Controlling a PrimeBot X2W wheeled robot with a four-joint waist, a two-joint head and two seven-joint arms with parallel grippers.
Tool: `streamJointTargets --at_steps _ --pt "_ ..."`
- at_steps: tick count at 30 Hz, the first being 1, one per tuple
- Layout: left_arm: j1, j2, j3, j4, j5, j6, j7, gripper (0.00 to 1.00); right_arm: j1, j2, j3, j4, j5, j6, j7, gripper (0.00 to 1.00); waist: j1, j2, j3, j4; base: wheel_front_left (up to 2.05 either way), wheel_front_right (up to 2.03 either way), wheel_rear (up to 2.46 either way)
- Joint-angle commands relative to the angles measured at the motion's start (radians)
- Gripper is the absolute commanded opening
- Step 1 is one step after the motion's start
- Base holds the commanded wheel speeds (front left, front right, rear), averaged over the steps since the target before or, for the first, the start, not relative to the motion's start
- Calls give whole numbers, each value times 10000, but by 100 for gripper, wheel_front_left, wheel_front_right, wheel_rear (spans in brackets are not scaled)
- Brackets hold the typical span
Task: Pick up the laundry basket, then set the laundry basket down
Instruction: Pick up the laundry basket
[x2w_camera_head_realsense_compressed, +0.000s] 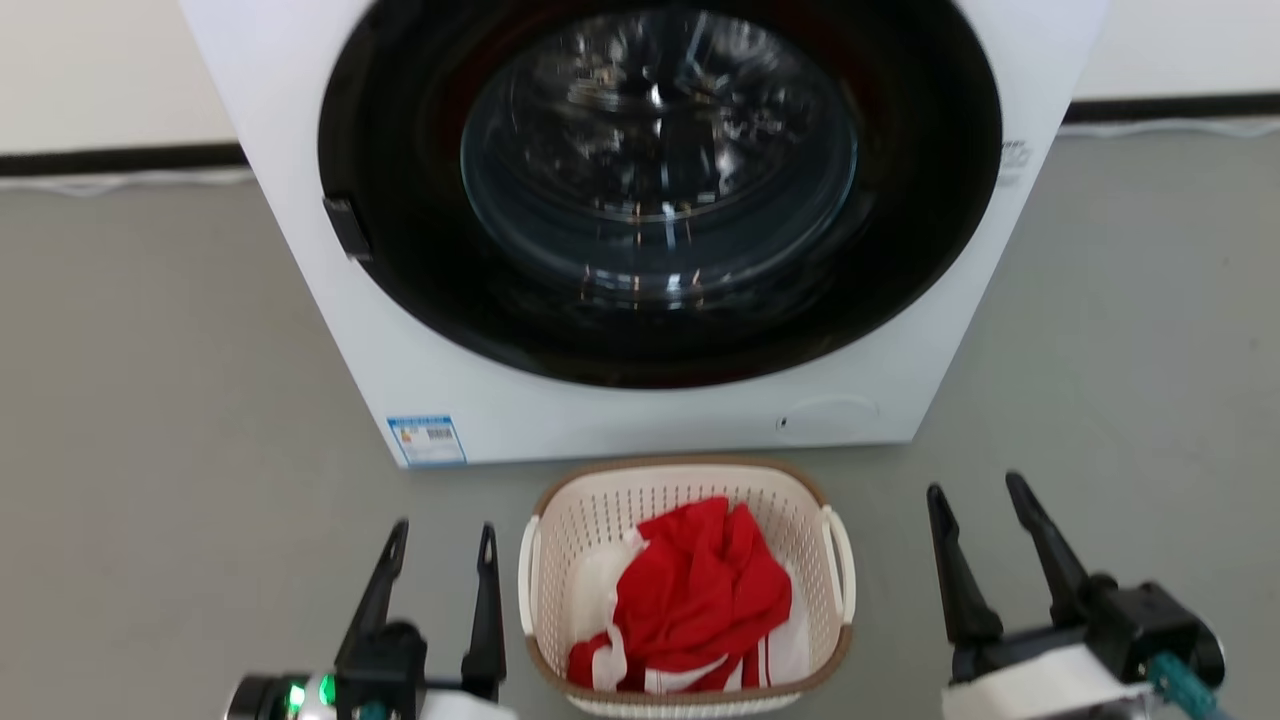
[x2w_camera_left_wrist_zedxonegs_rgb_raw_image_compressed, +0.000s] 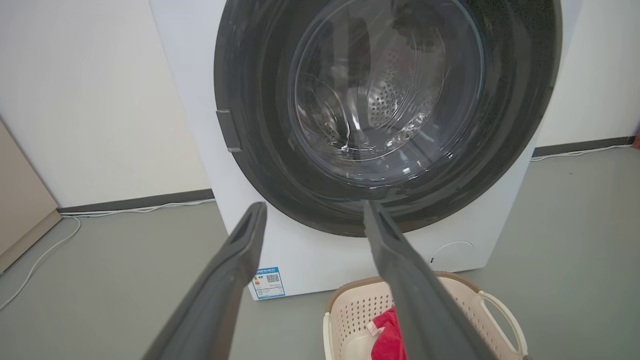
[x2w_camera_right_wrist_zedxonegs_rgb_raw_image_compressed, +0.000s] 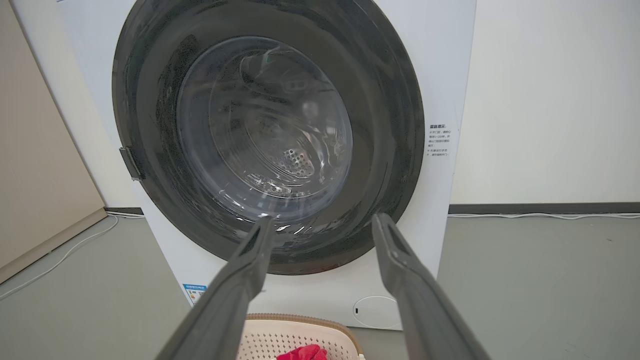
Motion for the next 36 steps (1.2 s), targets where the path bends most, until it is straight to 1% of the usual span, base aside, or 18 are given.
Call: streamJointTargets --at_steps 1,4,8,17,18,24,36 --pt "-710 -42 311 -177 6 -35 -91 100 -638 -93 221 -155 -46 71 -118 100 0 0 408 63 0 0 0" --pt "-1227 -77 289 38 -11 -80 -92 100 -1077 -93 169 1 -99 71 -118 100 0 0 1026 136 0 0 0" --pt "-2066 -119 218 295 -87 -250 -92 100 -1791 -93 43 258 -207 71 -118 100 0 0 1978 243 0 0 0" --pt "-3909 -182 147 1412 -448 -357 -92 100 -3282 -93 -291 1014 -486 71 -118 100 0 0 4052 478 0 0 0" --pt "-3909 -182 147 1412 -448 -357 -92 100 -3282 -93 -291 1014 -486 71 -118 100 0 0 4052 478 0 0 0" --pt "-4876 -188 15 2314 -1066 -513 -92 100 -4051 -93 -566 1686 -705 71 -118 100 0 0 5081 511 0 0 0" --pt "-6069 -190 -321 4512 -1978 -503 -92 100 -5013 -93 -1184 3570 -1059 71 -118 100 0 0 6293 562 0 0 0"
